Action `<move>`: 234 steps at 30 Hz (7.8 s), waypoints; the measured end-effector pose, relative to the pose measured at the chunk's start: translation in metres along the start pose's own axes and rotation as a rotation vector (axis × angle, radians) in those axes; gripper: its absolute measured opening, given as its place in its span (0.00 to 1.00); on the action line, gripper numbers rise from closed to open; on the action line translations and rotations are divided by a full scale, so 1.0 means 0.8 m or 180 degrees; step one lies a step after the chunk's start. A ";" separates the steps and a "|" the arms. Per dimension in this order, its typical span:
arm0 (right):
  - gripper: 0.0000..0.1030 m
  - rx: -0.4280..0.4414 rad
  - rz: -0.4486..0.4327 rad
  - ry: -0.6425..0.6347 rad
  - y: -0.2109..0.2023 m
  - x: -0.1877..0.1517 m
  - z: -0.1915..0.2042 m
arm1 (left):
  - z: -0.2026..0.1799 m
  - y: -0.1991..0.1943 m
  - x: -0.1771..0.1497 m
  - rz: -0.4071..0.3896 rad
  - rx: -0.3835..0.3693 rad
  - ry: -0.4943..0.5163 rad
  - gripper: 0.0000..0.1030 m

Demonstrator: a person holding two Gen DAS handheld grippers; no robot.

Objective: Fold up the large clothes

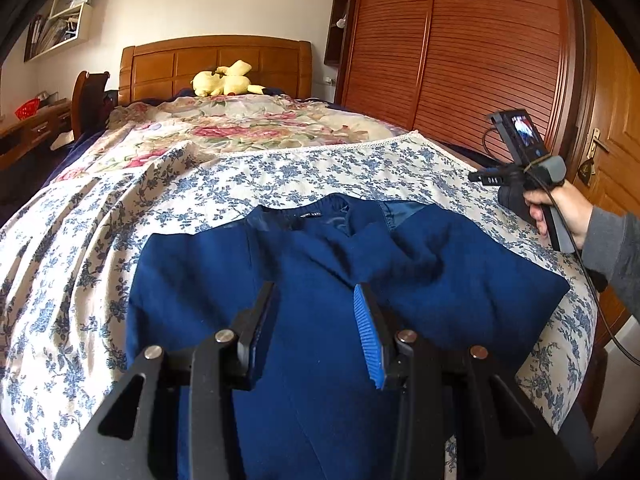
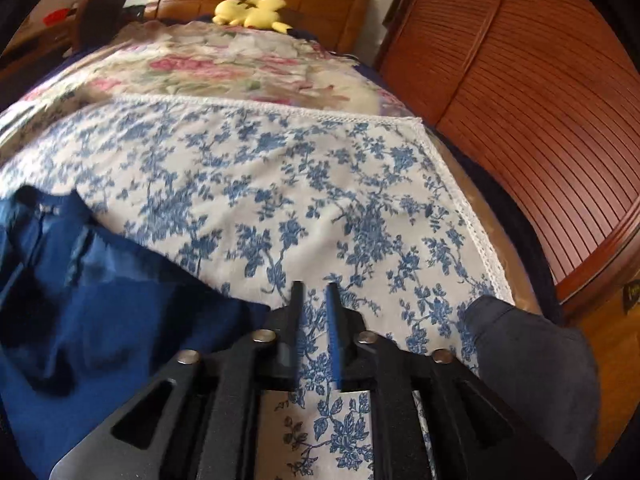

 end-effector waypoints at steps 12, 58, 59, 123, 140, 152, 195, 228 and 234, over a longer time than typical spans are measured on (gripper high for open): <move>0.42 0.1212 0.0025 -0.0185 -0.024 0.028 0.190 | 0.020 -0.016 0.001 -0.0040 0.0074 -0.0067 0.37; 0.53 0.0871 0.0388 -0.0085 -0.045 -0.101 0.066 | -0.006 -0.027 -0.012 -0.0059 -0.0060 0.0085 0.52; 0.53 0.0909 0.0385 -0.0056 -0.053 -0.110 0.063 | -0.011 -0.029 -0.014 -0.0058 -0.0078 0.0100 0.52; 0.19 0.2095 0.0110 0.0426 -0.153 -0.207 0.108 | -0.097 -0.008 -0.089 0.0492 0.0255 0.0092 0.53; 0.08 0.2321 -0.0734 -0.0133 -0.301 -0.026 0.251 | -0.002 -0.162 -0.061 -0.0099 0.0380 -0.0162 0.53; 0.07 0.2835 -0.0654 -0.0712 -0.339 0.011 0.491 | 0.079 -0.215 -0.087 -0.0180 0.0678 -0.0405 0.53; 0.35 0.2256 -0.0595 -0.0613 -0.243 -0.128 0.385 | 0.046 -0.119 -0.088 0.0098 0.0685 -0.0309 0.52; 0.16 0.2576 -0.0311 -0.0997 -0.252 -0.129 0.408 | 0.105 -0.129 -0.109 0.0219 0.0846 -0.0578 0.07; 0.15 0.2662 -0.0406 -0.0941 -0.259 -0.113 0.381 | 0.105 -0.149 -0.106 0.0114 0.0881 -0.0635 0.12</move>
Point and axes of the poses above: each gripper's, at about its wrist camera, not at the fingertips, and y roughly the way its jaws point, z to its left, x to its top, the point moved 8 cm from there along y, roughly the way its jaws point, and after that the axes turned 3 degrees about -y, right-handed, at the moved point
